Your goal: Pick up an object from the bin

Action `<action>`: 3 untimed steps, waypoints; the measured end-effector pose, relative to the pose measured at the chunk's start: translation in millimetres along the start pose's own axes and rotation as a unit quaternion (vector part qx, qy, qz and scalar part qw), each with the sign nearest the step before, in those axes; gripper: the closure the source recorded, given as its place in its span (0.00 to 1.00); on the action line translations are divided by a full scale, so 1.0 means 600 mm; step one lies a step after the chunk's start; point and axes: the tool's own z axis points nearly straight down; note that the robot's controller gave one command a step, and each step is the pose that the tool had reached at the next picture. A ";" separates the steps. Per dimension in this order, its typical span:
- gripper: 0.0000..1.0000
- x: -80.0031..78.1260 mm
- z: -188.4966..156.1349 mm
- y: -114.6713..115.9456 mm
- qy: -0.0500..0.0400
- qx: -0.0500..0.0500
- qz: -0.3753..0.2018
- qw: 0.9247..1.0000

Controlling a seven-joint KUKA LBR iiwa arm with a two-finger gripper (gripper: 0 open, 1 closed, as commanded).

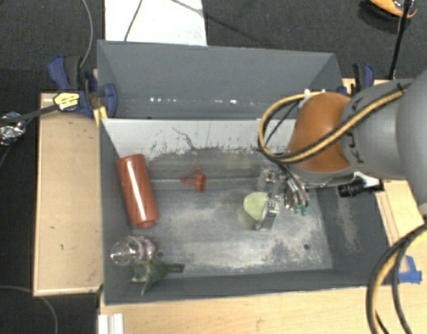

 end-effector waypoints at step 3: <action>1.00 0.030 -0.003 0.013 0.000 0.002 0.061 0.998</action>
Offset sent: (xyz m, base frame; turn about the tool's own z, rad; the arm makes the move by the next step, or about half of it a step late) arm 0.0000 0.0000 0.0000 0.0000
